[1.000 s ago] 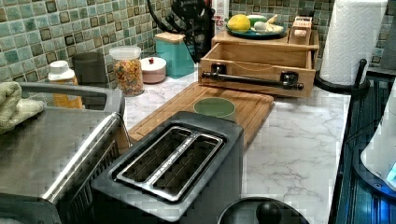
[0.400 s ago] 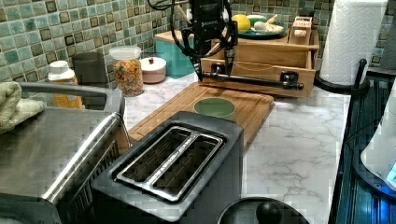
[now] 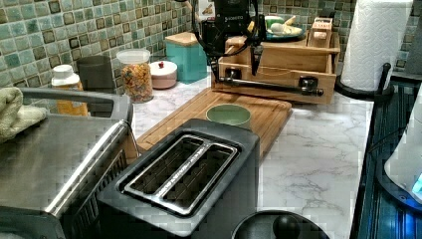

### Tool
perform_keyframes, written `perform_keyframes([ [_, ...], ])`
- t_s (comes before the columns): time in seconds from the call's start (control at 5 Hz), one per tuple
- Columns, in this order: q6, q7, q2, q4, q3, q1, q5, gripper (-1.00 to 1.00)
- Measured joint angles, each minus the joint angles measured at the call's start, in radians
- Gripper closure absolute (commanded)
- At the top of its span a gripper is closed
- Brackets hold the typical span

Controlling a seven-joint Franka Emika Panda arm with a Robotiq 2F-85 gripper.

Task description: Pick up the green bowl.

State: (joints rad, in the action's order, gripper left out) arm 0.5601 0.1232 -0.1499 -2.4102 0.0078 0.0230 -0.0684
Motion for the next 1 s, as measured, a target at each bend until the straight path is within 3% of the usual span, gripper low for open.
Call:
perform_keyframes([
  [0.2, 0.060, -0.054, 0.024, 0.002, 0.000, 0.000, -0.051, -1.00],
  [0.6, 0.100, -0.121, 0.119, -0.014, -0.013, -0.002, -0.055, -1.00],
  [1.0, 0.183, -0.134, 0.105, -0.109, -0.024, -0.034, -0.054, -1.00],
])
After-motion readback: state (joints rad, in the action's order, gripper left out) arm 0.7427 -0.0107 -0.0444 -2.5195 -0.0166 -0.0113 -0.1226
